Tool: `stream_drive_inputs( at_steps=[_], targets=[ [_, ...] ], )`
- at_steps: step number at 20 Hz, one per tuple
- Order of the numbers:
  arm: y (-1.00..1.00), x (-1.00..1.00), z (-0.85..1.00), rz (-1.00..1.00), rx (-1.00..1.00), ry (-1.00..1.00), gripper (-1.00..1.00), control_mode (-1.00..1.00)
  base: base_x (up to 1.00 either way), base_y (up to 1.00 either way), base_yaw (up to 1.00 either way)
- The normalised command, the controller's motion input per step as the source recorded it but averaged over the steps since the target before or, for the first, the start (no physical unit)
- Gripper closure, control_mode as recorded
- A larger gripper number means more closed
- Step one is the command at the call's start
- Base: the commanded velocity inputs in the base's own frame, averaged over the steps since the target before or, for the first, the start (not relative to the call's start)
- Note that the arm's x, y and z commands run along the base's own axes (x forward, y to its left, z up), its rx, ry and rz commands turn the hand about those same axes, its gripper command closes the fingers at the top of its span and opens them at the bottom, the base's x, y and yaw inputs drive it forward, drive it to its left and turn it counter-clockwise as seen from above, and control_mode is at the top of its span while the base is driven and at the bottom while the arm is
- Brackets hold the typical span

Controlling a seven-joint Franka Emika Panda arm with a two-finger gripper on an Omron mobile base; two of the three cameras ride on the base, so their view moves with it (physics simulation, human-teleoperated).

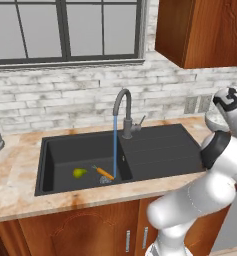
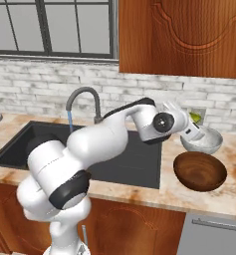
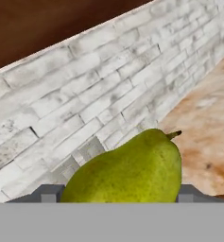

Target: Pick the pears from the sink and place them in one bowl. Place the carrot in the other bowl. Then turn off the sink faucet.

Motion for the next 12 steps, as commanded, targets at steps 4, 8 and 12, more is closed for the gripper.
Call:
stream_drive_inputs(
  at_steps=[4,8,12],
  targets=[
    [-0.11,0.52,-0.32,0.0,0.0,0.0,1.0,-1.0,0.0,0.0,0.0],
    [-0.03,0.69,-0.36,0.0,0.0,0.0,1.0,-1.0,0.0,0.0,0.0],
    [-0.09,0.5,-0.47,0.0,0.0,0.02,1.0,-1.0,0.0,0.0,0.0]
  ],
)
